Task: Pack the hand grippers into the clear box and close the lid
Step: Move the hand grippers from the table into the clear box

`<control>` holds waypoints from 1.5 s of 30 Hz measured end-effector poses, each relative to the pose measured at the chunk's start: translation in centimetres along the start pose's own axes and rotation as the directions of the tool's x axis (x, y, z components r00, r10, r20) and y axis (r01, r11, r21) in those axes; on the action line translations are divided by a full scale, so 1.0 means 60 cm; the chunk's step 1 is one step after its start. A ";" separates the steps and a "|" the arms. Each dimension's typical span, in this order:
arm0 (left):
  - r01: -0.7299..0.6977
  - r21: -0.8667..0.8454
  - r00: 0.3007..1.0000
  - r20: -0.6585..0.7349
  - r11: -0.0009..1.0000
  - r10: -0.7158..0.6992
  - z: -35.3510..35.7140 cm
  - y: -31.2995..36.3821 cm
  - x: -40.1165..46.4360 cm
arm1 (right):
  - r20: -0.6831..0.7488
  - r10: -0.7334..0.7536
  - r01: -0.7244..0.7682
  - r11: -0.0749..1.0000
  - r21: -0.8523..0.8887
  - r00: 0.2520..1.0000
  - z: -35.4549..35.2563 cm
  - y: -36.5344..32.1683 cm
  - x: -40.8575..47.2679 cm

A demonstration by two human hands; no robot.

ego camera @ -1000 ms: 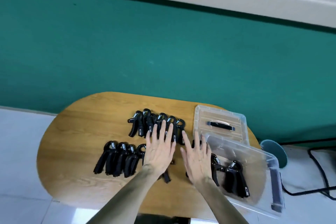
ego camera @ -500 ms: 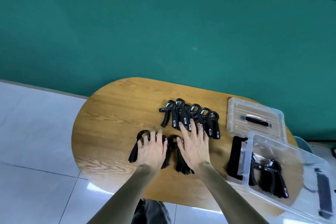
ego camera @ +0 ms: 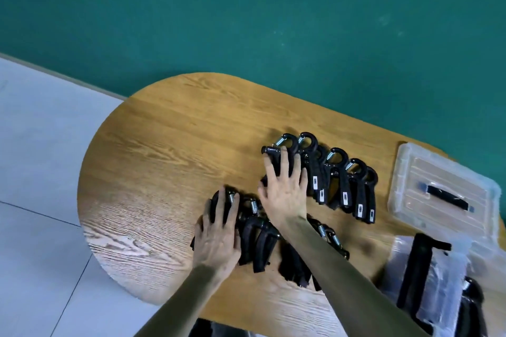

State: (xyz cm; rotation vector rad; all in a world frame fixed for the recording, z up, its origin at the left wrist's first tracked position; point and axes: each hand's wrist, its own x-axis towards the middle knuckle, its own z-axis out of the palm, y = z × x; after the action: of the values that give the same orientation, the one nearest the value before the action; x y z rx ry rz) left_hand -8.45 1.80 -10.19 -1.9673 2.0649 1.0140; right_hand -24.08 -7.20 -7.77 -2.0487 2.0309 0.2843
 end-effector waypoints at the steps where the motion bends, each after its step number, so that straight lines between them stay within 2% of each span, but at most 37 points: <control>1: -0.005 -0.016 1.000 0.000 1.000 0.005 0.006 -0.004 0.000 | -0.002 0.008 -0.008 1.000 0.002 1.000 0.010 -0.004 0.010; 11: -0.030 -0.105 0.976 -0.217 0.994 0.007 0.030 -0.012 0.014 | -0.030 0.167 -0.169 0.985 -0.041 0.985 0.044 -0.015 0.086; 20: -0.011 -0.084 0.969 -0.249 0.996 -0.010 0.022 -0.013 0.027 | -0.035 0.138 -0.141 0.984 -0.112 0.990 0.048 -0.007 0.086; 23: -0.002 -0.064 0.965 -0.261 0.998 -0.015 0.012 -0.014 0.023 | -0.079 0.165 -0.174 0.976 -0.128 0.983 0.042 -0.003 0.076; 28: 0.025 0.010 0.960 -0.278 1.000 -0.021 -0.017 -0.005 0.011 | -0.085 0.128 -0.137 0.984 -0.110 0.988 0.010 0.004 0.039; 35: -0.025 0.053 0.939 -0.343 0.998 0.042 -0.081 0.042 -0.010 | -0.153 0.113 -0.119 0.992 -0.033 0.982 -0.060 0.027 -0.047; 39: -0.035 0.167 0.950 -0.301 0.985 0.085 -0.104 0.101 -0.040 | -0.198 0.135 -0.139 0.990 -0.009 0.971 -0.092 0.060 -0.120; 45: -0.103 0.158 0.945 -0.292 0.982 0.146 -0.105 0.214 -0.083 | -0.260 0.213 -0.212 0.977 0.033 0.942 -0.122 0.132 -0.227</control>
State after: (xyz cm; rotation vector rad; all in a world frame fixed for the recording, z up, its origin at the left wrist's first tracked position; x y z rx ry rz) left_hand -17.28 1.84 2.10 -2.0487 2.3707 0.5909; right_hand -32.41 3.49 3.05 -1.9527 2.4131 0.0449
